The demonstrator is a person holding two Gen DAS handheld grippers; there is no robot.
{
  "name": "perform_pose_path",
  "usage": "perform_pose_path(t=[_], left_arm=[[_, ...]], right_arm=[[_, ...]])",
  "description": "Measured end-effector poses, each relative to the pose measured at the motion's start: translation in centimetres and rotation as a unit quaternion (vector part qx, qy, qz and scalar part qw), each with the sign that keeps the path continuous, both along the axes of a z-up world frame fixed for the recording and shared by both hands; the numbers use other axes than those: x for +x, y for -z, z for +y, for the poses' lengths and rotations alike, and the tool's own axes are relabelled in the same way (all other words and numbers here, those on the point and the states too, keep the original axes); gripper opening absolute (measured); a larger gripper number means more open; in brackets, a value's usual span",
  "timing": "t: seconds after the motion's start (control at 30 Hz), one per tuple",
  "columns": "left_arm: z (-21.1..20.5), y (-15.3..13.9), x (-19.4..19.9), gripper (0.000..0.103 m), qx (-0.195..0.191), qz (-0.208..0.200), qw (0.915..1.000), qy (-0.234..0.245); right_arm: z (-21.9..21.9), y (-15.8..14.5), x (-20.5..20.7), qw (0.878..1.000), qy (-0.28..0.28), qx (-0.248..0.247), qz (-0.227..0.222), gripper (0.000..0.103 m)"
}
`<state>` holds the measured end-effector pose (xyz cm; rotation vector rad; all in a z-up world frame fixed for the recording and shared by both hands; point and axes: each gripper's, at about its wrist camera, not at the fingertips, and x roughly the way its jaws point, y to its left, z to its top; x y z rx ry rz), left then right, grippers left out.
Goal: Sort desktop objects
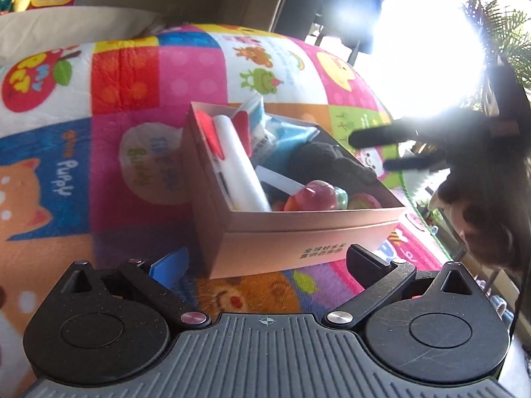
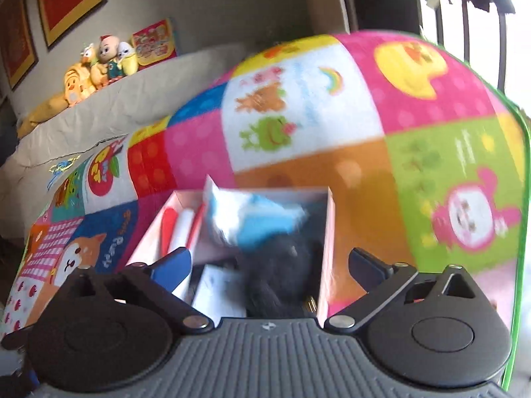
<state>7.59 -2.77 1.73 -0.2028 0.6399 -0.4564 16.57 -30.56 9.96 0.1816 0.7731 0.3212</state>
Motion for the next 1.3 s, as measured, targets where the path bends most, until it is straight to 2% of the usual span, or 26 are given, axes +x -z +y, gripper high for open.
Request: perform_pose_path(t=[0.13, 0.27, 0.43, 0.53, 0.7, 0.77, 0.83, 0.97, 1.0, 1.07, 1.3], left_arm=[[-0.6, 0.2, 0.6, 0.103, -0.008, 0.008, 0.9999, 0.008], [0.7, 0.4, 0.7, 0.103, 0.006, 0.008, 0.9999, -0.014], [4.4, 0.5, 1.3, 0.103, 0.038, 0.004, 0.9966, -0.073], [5.7, 0.0, 0.7, 0.103, 0.057, 0.011, 0.9922, -0.110], [4.4, -0.4, -1.8, 0.103, 0.104, 0.001, 0.9826, -0.154], [3.8, -0.2, -3.0, 0.103, 0.104, -0.016, 0.9842, -0.142], [2.9, 0.4, -3.2, 0.103, 0.114, -0.010, 0.9854, -0.126], [1.6, 1.7, -2.6, 0.103, 0.161, 0.013, 0.9760, -0.146], [1.3, 1.8, -2.6, 0.103, 0.173, 0.013, 0.9737, -0.148], [1.2, 1.9, -2.5, 0.103, 0.177, 0.013, 0.9719, -0.155], [1.4, 2.0, -2.1, 0.103, 0.173, 0.017, 0.9695, -0.173]], right_arm=[[-0.3, 2.6, 0.3, 0.996, -0.016, 0.068, 0.060, 0.103], [2.7, 2.2, 0.3, 0.999, -0.001, 0.040, 0.030, 0.103], [6.3, 2.0, 2.1, 0.996, -0.032, 0.088, 0.011, 0.103], [7.7, 1.9, 2.3, 0.995, -0.031, 0.098, 0.002, 0.103], [8.4, 0.9, -3.4, 0.998, 0.009, 0.029, -0.055, 0.103], [8.6, 1.4, -6.1, 0.999, 0.016, -0.005, -0.052, 0.103], [8.9, 2.6, -8.3, 0.999, 0.020, -0.030, -0.031, 0.103], [9.6, 6.2, -11.1, 0.997, 0.032, -0.076, 0.003, 0.103], [10.1, 6.5, -11.8, 0.994, 0.027, -0.100, -0.028, 0.103], [11.0, 6.7, -11.8, 0.990, 0.026, -0.137, -0.020, 0.103], [11.1, 7.3, -10.7, 0.989, 0.055, -0.128, -0.045, 0.103]])
